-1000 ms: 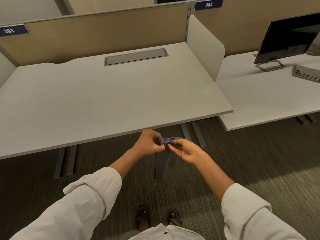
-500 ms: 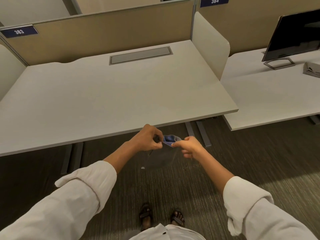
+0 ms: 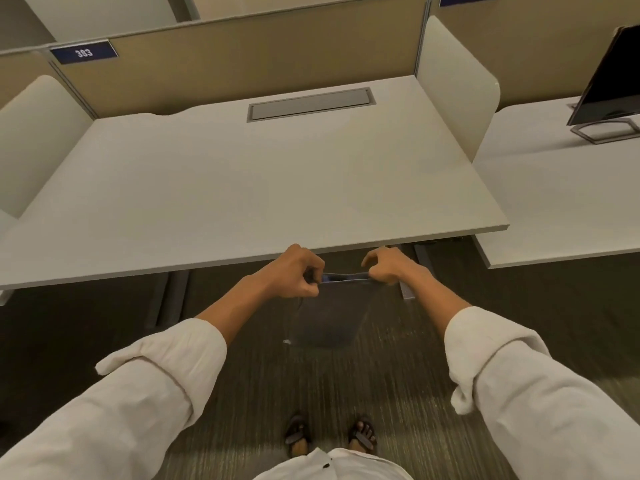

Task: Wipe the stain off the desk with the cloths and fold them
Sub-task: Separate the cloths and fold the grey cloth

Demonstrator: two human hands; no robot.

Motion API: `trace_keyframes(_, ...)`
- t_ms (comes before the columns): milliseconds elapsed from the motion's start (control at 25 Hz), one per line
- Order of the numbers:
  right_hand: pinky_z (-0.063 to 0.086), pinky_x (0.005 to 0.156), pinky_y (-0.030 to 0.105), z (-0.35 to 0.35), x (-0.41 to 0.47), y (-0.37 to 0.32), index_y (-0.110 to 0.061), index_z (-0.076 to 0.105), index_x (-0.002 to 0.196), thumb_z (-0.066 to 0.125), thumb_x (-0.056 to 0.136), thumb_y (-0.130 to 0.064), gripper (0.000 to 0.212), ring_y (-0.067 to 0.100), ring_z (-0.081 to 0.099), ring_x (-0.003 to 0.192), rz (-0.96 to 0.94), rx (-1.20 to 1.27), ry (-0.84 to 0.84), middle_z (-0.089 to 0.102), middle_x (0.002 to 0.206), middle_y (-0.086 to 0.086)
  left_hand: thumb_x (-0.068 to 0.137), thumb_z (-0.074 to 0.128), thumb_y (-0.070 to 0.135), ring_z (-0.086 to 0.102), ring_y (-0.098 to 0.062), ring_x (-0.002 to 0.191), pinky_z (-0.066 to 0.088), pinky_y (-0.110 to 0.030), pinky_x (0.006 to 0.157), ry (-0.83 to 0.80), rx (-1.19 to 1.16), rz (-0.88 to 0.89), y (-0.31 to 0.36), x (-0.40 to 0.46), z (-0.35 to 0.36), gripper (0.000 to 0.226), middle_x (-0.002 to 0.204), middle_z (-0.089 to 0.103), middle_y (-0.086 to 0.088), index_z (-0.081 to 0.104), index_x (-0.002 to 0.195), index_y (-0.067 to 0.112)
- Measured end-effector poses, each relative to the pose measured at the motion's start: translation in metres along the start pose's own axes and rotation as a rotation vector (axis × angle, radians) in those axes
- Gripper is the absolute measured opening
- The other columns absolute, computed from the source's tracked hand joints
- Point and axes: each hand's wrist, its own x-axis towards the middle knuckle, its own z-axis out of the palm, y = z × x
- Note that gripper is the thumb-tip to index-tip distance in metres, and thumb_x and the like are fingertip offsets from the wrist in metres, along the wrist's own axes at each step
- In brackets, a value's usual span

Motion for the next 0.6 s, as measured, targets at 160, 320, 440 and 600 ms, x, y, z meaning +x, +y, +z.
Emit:
trace_keyframes(160, 0.056, 0.07, 0.038, -0.004, -0.005, 0.005, -0.029, 0.073, 0.073, 0.056, 0.085, -0.017, 0.024, 0.021, 0.062, 0.085, -0.031, -0.024, -0.285, 0.068, 0.087, -0.001, 0.065, 0.066, 0.004, 0.052, -0.003, 0.049, 0.037, -0.011, 0.046, 0.045, -0.017, -0.009, -0.007, -0.006, -0.004, 0.016, 0.055, 0.059, 0.009, 0.066, 0.061, 0.02)
trace_keyframes(320, 0.039, 0.072, 0.038, -0.016, -0.019, 0.0, -0.014, 0.058, 0.07, 0.042, 0.094, -0.019, 0.029, 0.021, 0.046, 0.071, -0.125, 0.19, -0.145, 0.051, 0.074, 0.011, 0.064, 0.065, 0.007, 0.06, -0.019, 0.056, 0.045, -0.023, 0.051, 0.238, -0.111, -0.03, -0.014, -0.015, -0.018, 0.012, 0.058, 0.063, 0.0, 0.062, 0.06, 0.018)
trace_keyframes(440, 0.046, 0.08, 0.034, -0.031, -0.034, -0.013, -0.008, 0.061, 0.086, 0.04, 0.097, -0.024, 0.029, 0.021, 0.053, 0.085, -0.193, 0.637, -0.11, 0.059, 0.09, 0.013, 0.066, 0.063, 0.008, 0.059, -0.023, 0.056, 0.049, -0.027, 0.052, 0.386, -0.321, -0.062, -0.013, -0.021, -0.038, 0.012, 0.059, 0.063, -0.007, 0.059, 0.058, 0.015)
trace_keyframes(600, 0.055, 0.067, 0.023, -0.039, -0.042, -0.05, -0.014, 0.076, 0.089, 0.045, 0.099, -0.04, 0.042, 0.021, 0.068, 0.085, -0.166, 1.102, -0.16, 0.075, 0.09, 0.002, 0.074, 0.058, -0.003, 0.053, -0.012, 0.057, 0.043, -0.022, 0.051, 0.53, -0.743, -0.167, -0.012, -0.012, -0.065, 0.021, 0.061, 0.057, -0.005, 0.058, 0.061, 0.013)
